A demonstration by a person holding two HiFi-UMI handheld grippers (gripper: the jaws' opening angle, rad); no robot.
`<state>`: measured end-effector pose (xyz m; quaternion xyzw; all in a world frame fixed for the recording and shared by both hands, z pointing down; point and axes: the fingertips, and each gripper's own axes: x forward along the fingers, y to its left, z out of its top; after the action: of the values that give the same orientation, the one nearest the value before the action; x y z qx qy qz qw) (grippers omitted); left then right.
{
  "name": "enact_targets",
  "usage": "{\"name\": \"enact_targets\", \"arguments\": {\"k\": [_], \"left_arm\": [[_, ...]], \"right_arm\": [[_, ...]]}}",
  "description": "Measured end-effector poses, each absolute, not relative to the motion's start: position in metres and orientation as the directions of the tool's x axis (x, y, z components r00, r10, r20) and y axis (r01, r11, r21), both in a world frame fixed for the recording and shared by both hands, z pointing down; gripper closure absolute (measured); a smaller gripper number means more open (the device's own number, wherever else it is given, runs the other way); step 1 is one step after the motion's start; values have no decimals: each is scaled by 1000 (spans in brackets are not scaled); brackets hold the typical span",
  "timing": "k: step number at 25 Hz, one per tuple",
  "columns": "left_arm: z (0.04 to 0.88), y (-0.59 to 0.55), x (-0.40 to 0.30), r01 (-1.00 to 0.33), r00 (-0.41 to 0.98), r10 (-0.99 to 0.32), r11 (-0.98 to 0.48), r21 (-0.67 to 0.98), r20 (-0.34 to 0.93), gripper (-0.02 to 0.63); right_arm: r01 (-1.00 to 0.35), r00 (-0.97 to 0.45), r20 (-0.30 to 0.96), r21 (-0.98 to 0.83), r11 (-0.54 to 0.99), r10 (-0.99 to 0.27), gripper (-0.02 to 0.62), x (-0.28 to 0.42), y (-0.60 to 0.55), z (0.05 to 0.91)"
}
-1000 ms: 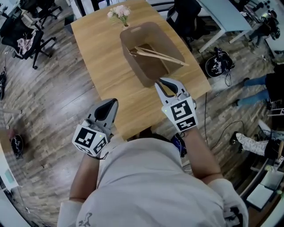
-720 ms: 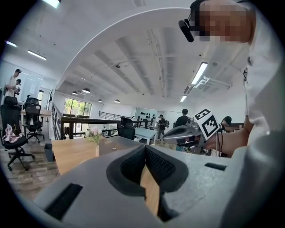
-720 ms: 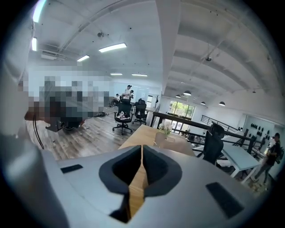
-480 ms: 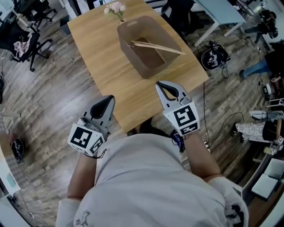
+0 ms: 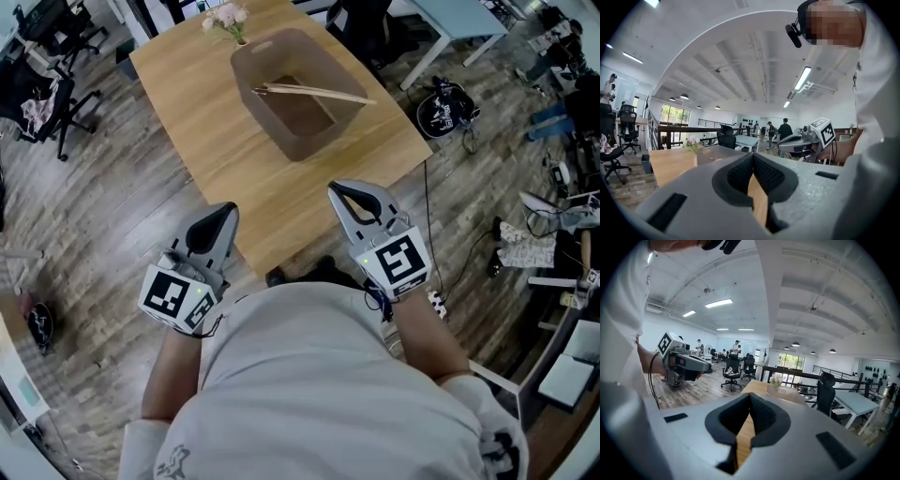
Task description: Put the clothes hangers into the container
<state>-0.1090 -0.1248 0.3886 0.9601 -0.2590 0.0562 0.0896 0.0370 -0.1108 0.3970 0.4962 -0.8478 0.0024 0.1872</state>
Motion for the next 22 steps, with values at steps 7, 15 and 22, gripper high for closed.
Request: {"name": "enact_targets", "arguments": {"k": [7, 15, 22], "left_arm": [[382, -111, -68, -523, 849, -503, -842, 128, 159, 600], [384, -82, -1, -580, 813, -558, -801, 146, 165, 600], [386, -40, 32, -621, 781, -597, -775, 119, 184, 600]], "right_arm": [[-834, -466, 310, 158, 529, -828, 589, 77, -92, 397], [-798, -529, 311, 134, 587, -790, 589, 138, -57, 400], [-774, -575, 290, 109, 623, -765, 589, 178, -21, 405]]}}
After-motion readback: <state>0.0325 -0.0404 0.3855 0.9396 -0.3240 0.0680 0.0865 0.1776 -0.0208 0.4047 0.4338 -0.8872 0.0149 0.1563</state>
